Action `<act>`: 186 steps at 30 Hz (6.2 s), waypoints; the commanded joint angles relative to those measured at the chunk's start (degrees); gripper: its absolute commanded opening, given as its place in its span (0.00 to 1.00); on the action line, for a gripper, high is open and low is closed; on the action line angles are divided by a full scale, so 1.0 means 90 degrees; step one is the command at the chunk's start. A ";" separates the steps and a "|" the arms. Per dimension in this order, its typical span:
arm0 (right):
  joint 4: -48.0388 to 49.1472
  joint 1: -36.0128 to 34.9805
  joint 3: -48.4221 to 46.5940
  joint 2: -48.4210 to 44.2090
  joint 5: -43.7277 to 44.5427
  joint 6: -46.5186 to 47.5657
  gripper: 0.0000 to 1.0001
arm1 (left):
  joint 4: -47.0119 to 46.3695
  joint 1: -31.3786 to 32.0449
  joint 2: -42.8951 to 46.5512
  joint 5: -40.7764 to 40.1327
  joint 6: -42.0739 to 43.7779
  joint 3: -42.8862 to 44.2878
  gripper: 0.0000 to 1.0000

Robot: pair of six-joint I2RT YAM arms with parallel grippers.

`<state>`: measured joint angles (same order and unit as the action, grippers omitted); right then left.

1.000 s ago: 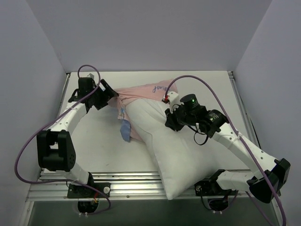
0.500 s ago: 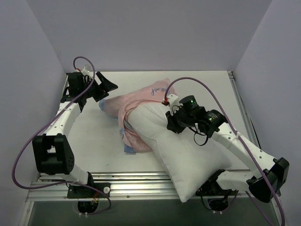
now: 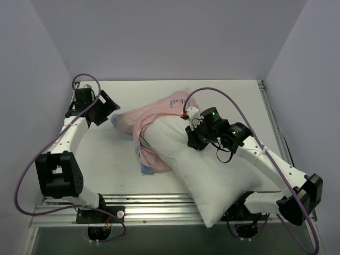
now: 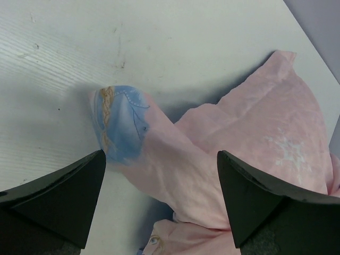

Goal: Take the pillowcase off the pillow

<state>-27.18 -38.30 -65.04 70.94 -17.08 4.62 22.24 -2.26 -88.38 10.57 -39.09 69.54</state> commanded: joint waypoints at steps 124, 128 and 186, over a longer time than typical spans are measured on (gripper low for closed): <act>0.1448 0.0438 -0.1231 0.1131 0.0365 -0.1245 1.00 | 0.1856 0.2831 -0.0413 -0.1790 0.1619 0.2174 0.97; 0.1477 0.0272 -0.1163 0.1424 0.0199 -0.1538 1.00 | 0.1456 0.2430 -0.1048 -0.1643 0.1639 0.2712 0.97; 0.0989 -0.0060 -0.0069 0.1083 -0.0085 -0.0396 0.00 | 0.2052 0.3162 -0.3452 -0.0597 0.5604 0.5340 0.03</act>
<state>-12.29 -38.61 -66.61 83.83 -16.88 0.95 44.45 26.50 -118.87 10.09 12.53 115.26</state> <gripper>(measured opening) 0.050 0.078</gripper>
